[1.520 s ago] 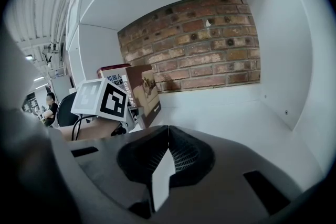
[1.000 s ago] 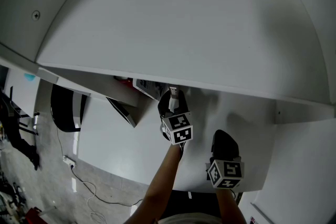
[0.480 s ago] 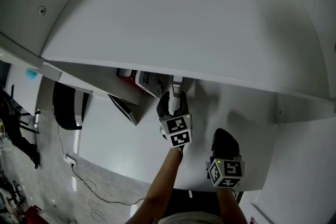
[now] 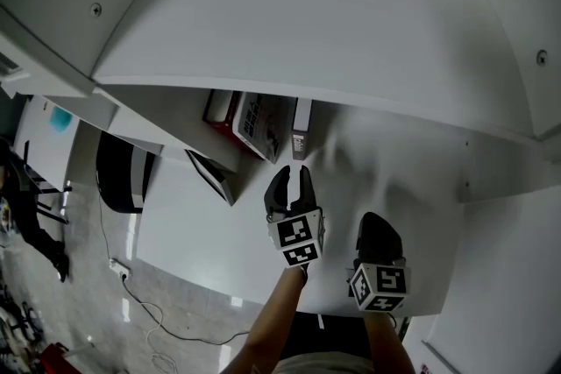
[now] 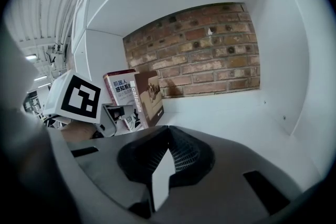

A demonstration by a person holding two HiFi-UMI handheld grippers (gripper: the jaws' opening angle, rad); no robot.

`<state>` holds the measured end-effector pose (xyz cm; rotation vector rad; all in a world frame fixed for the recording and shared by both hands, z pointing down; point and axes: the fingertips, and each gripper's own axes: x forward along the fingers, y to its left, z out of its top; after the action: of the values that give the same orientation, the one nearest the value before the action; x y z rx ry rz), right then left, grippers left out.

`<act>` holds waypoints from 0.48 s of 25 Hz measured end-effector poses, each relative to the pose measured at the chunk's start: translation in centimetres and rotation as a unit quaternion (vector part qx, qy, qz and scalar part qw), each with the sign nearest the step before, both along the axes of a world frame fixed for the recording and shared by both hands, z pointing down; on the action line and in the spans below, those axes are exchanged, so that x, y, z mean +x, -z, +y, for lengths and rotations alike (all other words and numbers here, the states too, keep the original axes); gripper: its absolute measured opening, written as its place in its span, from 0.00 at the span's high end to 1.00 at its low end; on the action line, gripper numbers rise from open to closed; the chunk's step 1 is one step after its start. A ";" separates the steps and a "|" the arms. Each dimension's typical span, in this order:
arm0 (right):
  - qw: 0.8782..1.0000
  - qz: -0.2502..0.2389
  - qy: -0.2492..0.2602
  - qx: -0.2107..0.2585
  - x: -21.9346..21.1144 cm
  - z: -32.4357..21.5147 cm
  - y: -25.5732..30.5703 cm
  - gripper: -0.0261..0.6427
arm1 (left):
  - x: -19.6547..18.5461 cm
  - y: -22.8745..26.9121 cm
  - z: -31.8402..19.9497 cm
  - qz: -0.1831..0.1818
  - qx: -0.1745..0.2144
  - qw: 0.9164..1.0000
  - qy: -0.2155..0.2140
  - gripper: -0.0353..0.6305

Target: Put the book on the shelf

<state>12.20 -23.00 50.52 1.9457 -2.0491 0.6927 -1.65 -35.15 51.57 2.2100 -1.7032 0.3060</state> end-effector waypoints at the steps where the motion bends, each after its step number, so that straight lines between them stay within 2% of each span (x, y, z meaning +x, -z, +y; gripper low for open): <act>1: 1.000 0.000 0.000 0.001 0.0 0.2 0.2 0.94 | 0.0 0.4 0.6 0.000 0.001 1.000 0.000 0.78; 2: 1.000 0.001 -0.001 0.003 -0.1 0.3 0.4 0.94 | 0.0 0.7 1.3 0.000 0.002 1.000 -0.001 0.83; 5: 1.000 -0.002 -0.002 0.012 -0.2 0.7 1.1 0.94 | 0.2 1.6 3.4 0.000 0.005 1.000 -0.012 0.89; 12: 0.999 0.000 0.008 0.035 -0.4 1.2 2.8 0.94 | 1.9 2.4 8.2 0.001 -0.007 0.999 -0.049 0.91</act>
<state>11.82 -21.81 47.71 1.9652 -2.1138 0.6244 0.21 -26.93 49.22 2.2869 -1.5901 0.3393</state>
